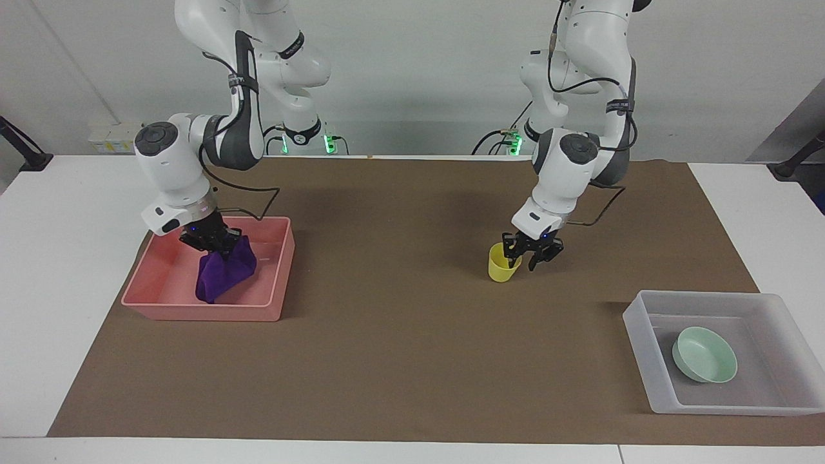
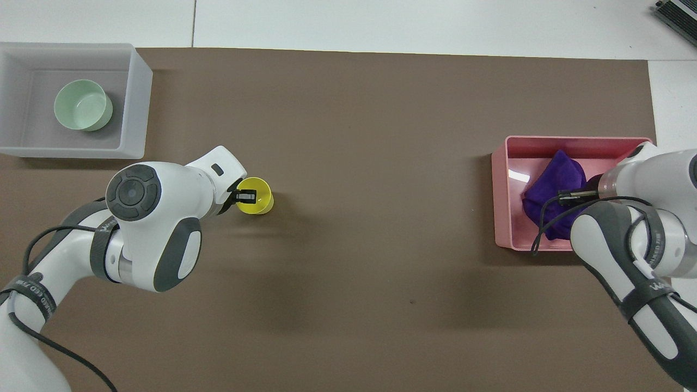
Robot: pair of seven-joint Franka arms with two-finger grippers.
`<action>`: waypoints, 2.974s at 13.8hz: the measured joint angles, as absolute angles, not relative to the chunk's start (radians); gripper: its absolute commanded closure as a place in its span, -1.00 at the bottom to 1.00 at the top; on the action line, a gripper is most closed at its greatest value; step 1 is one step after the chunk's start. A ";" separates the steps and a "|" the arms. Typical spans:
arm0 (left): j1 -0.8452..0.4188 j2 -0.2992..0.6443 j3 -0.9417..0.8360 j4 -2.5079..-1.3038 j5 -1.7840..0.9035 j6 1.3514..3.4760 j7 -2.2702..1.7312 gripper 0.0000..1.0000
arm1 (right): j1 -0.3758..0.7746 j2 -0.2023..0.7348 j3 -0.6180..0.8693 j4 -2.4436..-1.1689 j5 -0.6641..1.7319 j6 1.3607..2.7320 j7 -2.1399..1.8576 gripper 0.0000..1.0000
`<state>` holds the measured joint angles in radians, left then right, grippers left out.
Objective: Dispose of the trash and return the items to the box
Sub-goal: 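Grasp the yellow cup with the left gripper and lift it toward the white bin, then lower the yellow cup into the green bowl while the right gripper releases the cloth, then open the left gripper and withdraw it from the yellow cup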
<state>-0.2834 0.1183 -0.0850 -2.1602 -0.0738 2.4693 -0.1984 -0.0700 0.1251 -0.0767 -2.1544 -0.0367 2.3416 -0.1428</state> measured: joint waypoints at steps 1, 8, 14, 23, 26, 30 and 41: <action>-0.281 0.113 -0.080 -2.143 -0.074 2.453 -0.198 1.00 | -0.070 0.125 -0.076 -2.154 -0.037 2.342 -0.143 -1.00; -0.107 0.132 -0.062 -1.915 -0.004 2.337 -0.164 1.00 | -0.030 0.071 -0.055 -2.068 -0.036 2.245 -0.057 -1.00; 0.087 0.253 -0.062 -1.678 -0.002 2.250 -0.044 1.00 | 0.040 0.031 -0.054 -1.949 -0.036 2.037 0.056 -1.00; 0.231 0.517 -0.066 -1.421 -0.035 2.203 0.074 1.00 | 0.029 -0.016 -0.059 -1.645 -0.036 1.631 0.056 -1.00; 0.253 0.574 -0.067 -1.392 -0.038 2.211 0.075 1.00 | 0.029 -0.016 -0.059 -1.567 -0.036 1.543 0.046 -1.00; 0.262 0.601 -0.067 -1.391 -0.066 2.234 0.075 1.00 | 0.029 -0.022 -0.060 -1.586 -0.036 1.565 0.045 -1.00; 0.236 0.515 -0.086 -1.410 -0.069 2.228 0.100 -1.00 | 0.029 -0.055 -0.060 -1.648 -0.036 1.579 0.044 -1.00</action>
<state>0.2365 0.5154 -0.0859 -1.4099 -0.0685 2.2276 0.1001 0.0292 -0.0546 -0.0600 -1.6482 -0.0358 1.5789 0.0444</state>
